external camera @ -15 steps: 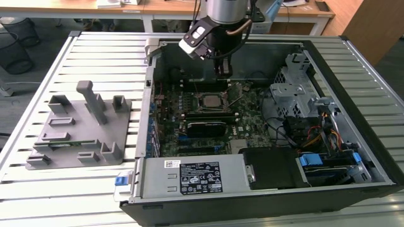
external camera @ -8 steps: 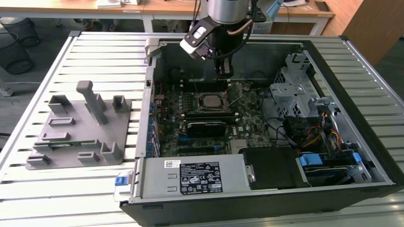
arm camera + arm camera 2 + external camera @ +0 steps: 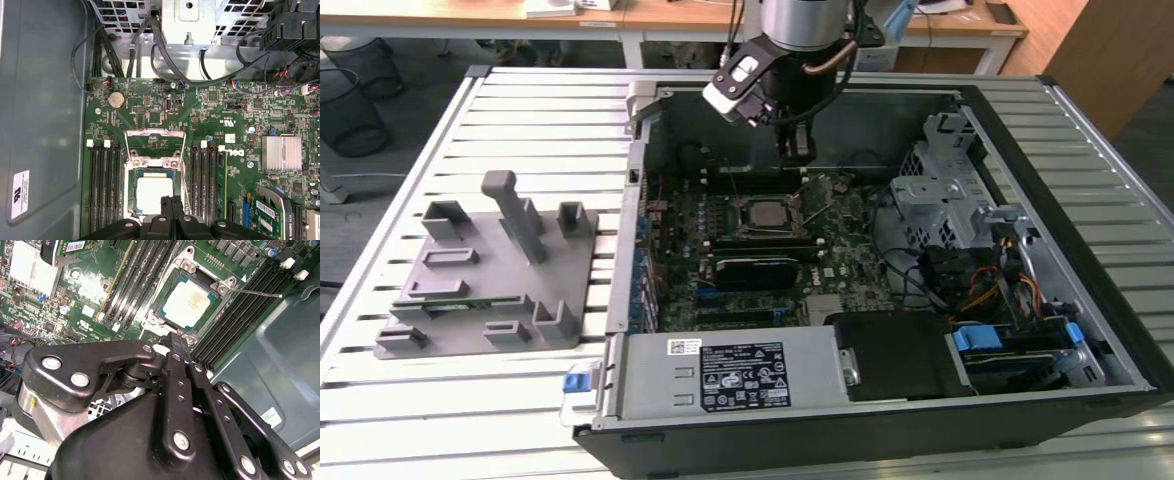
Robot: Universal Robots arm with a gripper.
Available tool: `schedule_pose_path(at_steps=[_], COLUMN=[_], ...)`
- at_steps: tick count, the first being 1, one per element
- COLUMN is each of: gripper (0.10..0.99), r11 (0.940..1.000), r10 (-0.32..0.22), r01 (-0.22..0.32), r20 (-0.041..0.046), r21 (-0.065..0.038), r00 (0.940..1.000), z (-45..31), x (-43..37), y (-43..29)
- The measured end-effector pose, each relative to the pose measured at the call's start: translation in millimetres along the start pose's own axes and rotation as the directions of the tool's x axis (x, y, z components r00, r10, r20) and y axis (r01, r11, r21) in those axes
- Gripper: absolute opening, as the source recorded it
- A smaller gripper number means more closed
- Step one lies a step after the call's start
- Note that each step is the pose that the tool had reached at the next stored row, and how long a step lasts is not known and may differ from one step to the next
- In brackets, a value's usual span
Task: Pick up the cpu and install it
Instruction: 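Close the cpu cover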
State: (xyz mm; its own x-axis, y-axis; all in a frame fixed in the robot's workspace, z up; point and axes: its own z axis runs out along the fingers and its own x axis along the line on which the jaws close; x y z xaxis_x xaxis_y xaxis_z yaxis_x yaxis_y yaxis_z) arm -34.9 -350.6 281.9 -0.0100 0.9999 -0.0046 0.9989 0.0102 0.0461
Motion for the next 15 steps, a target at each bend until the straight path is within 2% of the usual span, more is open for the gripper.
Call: schedule_pose_path(at_steps=[15], gripper=[0.106], r11=[1.0000], r10=[0.000], r01=[0.000], r20=[0.0000], r21=[0.000], r00=[1.0000], z=[0.2], x=[-0.1], y=[5.2])
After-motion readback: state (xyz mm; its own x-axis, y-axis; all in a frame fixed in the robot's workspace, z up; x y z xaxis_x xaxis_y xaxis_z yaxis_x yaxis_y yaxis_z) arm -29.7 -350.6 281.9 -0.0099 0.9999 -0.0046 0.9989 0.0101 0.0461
